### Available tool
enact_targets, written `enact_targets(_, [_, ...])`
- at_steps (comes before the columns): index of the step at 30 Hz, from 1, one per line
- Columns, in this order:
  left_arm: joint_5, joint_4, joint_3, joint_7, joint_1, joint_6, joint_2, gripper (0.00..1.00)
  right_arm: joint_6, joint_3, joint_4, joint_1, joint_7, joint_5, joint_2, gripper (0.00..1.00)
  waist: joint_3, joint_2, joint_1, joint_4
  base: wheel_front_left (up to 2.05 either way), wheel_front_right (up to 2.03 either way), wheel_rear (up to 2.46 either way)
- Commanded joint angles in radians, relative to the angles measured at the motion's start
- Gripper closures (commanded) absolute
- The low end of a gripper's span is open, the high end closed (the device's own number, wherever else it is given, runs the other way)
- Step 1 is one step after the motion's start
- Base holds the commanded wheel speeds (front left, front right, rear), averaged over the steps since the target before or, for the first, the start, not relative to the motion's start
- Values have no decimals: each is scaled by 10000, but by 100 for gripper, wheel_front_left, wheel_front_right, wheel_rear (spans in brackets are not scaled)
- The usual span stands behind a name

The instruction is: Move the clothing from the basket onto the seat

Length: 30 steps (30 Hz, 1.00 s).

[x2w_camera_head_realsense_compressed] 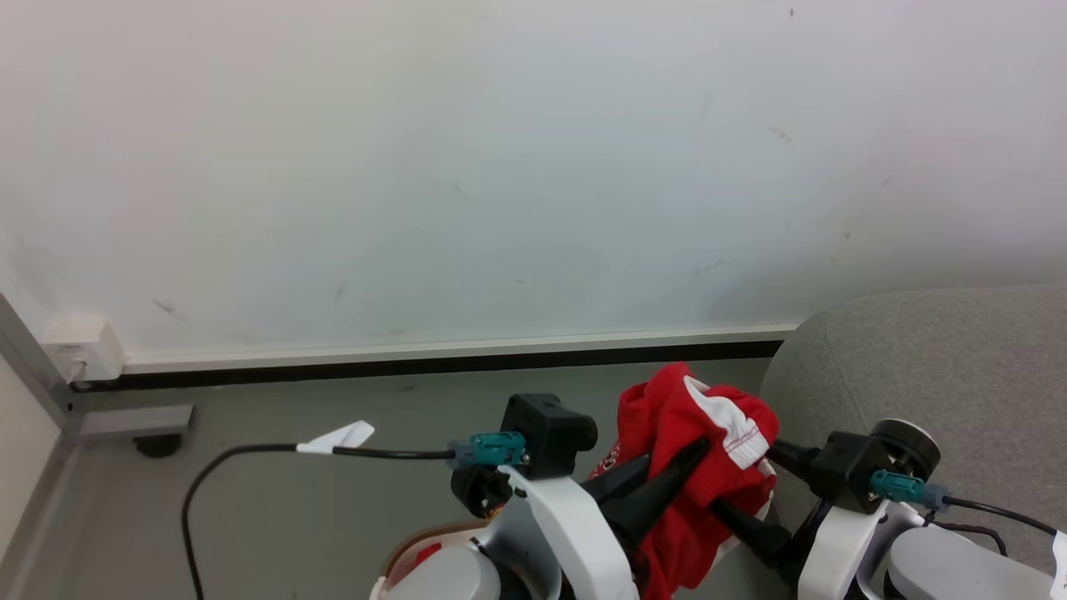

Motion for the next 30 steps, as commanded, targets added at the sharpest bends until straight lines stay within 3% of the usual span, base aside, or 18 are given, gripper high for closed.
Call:
enact_targets(1, [-144,20,14,5,126,-12,40,100,-25,55,-13,-161,-106,160,-34,0,9,-1,0,0,0,0,0])
enact_targets(2, [-172,28,24,3,123,-13,52,100,-25,116,-94,-151,-109,209,-23,0,13,-1,0,0,0,0,0])
enact_targets(3, [-196,37,46,1,127,6,55,100,-25,175,-190,-148,-128,271,-20,9,18,-1,0,-1,0,0,0])
enact_targets(4, [-201,38,63,-6,130,27,54,100,-25,208,-268,-152,-151,347,-32,80,25,-1,0,-5,0,0,0])
enact_targets(5, [-218,48,91,-25,125,46,64,100,-25,239,-364,-149,-159,447,-56,100,35,-1,0,-9,0,0,0])
enact_targets(10, [-78,260,281,-202,69,185,195,100,-25,34,-657,38,-179,1650,-82,100,69,-1,0,-69,0,0,0])
enact_targets(11, [27,358,313,-266,41,241,264,84,-25,-117,-701,70,-180,1935,-79,100,81,-1,0,-84,0,0,0])
enact_targets(14, [158,678,352,-450,58,312,339,0,-25,-555,-692,169,-178,2619,-51,100,96,-1,0,-136,0,0,0])
enact_targets(22, [680,1441,289,-1164,79,480,434,0,-23,-2430,-183,546,-180,3127,363,100,81,-1,0,-172,0,0,0])
enact_targets(30, [955,2030,271,-2106,276,392,508,0,-23,-3964,221,1007,-181,2407,866,100,88,-1,0,-210,0,0,0])
